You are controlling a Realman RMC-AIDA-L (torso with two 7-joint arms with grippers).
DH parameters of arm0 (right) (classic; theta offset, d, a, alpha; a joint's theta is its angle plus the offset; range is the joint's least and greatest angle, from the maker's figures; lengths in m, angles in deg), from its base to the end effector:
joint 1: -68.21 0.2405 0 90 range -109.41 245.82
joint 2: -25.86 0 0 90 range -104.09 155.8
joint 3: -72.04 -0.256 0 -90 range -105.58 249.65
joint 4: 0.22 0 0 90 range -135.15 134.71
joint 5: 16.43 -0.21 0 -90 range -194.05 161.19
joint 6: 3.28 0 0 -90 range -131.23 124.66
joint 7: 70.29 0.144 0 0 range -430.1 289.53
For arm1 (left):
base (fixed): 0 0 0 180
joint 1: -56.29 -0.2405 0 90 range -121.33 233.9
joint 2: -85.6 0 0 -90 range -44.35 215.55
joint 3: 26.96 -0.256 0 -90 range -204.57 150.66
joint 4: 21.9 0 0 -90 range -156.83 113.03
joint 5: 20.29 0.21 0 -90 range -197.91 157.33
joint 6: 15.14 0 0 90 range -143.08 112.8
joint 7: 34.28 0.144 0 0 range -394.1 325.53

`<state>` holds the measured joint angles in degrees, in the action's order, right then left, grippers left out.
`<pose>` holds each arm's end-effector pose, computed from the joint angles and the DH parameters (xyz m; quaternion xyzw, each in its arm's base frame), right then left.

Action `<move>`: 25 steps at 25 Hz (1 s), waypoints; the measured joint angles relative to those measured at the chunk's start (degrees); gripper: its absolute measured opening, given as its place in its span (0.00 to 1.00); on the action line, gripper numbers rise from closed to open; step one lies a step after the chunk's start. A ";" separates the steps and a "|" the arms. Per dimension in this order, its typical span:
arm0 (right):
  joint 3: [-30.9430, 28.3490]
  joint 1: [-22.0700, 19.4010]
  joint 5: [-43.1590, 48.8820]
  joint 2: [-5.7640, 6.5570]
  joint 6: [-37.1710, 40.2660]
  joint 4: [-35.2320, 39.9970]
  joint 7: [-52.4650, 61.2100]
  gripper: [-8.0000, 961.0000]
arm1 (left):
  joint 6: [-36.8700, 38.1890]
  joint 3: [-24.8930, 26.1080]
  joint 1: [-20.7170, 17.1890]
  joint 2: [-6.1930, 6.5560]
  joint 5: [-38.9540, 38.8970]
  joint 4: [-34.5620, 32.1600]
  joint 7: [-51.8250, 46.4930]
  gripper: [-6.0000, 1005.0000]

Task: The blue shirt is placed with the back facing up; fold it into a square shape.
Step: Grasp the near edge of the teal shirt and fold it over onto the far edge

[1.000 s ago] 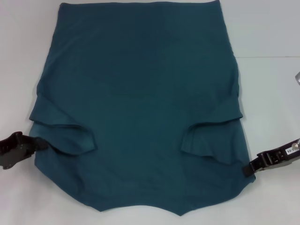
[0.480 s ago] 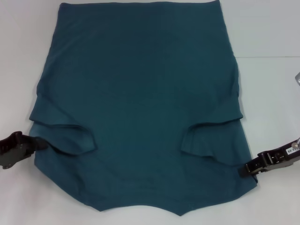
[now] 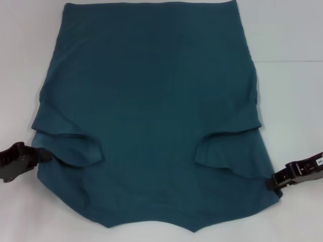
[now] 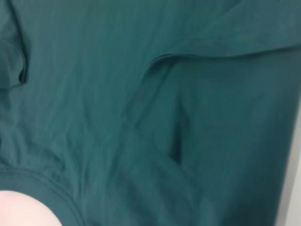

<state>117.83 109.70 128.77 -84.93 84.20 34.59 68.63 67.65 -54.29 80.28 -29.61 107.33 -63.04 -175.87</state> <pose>0.2896 0.3580 0.0249 -0.7989 0.5947 -0.0501 0.0746 -0.3533 0.3097 0.0547 -0.6259 -0.7256 -0.2403 0.1548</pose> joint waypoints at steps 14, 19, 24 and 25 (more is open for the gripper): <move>-0.36 0.09 2.63 -0.03 -0.61 0.18 0.57 0.35 | -0.59 0.00 0.00 -0.01 0.00 0.24 0.00 0.02; 0.06 0.85 2.64 -0.85 -1.27 0.03 0.45 0.35 | -0.70 0.00 0.07 -0.01 0.00 0.27 0.00 0.02; 0.17 1.39 2.62 -1.14 -1.50 -0.22 0.49 0.35 | -0.78 0.06 0.09 0.05 0.00 0.27 0.00 0.02; 0.17 1.46 2.61 -1.16 -1.53 -0.24 0.52 0.35 | -0.83 0.13 0.09 0.05 0.00 0.27 0.00 0.02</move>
<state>118.01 111.16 131.38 -86.09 82.68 34.35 69.15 66.82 -54.16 80.37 -29.56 107.33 -62.77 -175.87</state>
